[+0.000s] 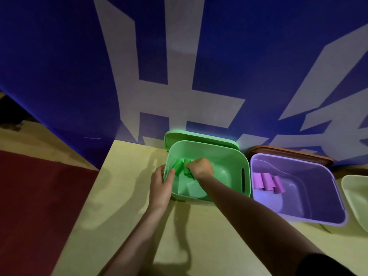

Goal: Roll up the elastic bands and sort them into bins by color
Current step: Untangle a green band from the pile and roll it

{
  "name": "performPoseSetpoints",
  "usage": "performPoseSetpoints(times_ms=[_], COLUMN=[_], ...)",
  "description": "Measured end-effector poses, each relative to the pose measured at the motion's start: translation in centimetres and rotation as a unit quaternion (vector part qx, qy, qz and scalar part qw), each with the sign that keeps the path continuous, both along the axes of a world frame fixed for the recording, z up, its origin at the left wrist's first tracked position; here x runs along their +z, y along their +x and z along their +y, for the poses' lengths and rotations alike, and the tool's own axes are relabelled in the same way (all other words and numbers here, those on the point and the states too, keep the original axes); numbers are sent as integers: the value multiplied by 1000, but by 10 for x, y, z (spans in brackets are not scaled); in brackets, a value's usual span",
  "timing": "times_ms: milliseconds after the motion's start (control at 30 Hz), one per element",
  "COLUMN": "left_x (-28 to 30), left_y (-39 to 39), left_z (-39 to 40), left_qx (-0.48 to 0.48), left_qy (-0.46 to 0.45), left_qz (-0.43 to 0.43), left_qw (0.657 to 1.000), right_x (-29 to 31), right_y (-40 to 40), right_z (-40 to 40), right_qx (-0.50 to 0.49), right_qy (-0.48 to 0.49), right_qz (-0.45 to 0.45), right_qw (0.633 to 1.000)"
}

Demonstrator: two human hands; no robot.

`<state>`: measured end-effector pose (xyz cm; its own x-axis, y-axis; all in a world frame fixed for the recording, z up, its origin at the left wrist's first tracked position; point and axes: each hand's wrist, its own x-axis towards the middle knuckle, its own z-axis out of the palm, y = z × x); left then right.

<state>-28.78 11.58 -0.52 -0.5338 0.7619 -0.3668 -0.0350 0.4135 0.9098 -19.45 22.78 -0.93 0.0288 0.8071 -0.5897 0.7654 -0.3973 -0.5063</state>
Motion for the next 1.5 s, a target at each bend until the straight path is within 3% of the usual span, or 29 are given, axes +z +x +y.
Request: performPoseSetpoints(times_ms=[267, 533, 900, 1067, 1267, 1500], left_x=[-1, -3, 2, 19, 56, 79], left_y=[0, 1, -3, -5, 8, 51], left_z=[2, 2, -1, -5, -21, -43], left_qx=[-1, -2, -28, -26, -21, -53], left_qy=[0, -6, -2, -3, 37, 79], left_qz=[12, 5, 18, 84, 189, 225], left_qw=[1000, 1000, 999, 996, 981, 970], right_x=[-6, -8, 10, 31, 72, 96], right_y=[-7, -2, 23, 44, 75, 148], right_z=[-5, -4, 3, -2, -30, -88], right_qx=[106, 158, 103, 51, -8, -112], right_qy=[87, 101, 91, 101, 160, 211], right_qz=[-57, -99, -7, 68, 165, 243], right_qw=[989, 977, 990, 991, 973, 940])
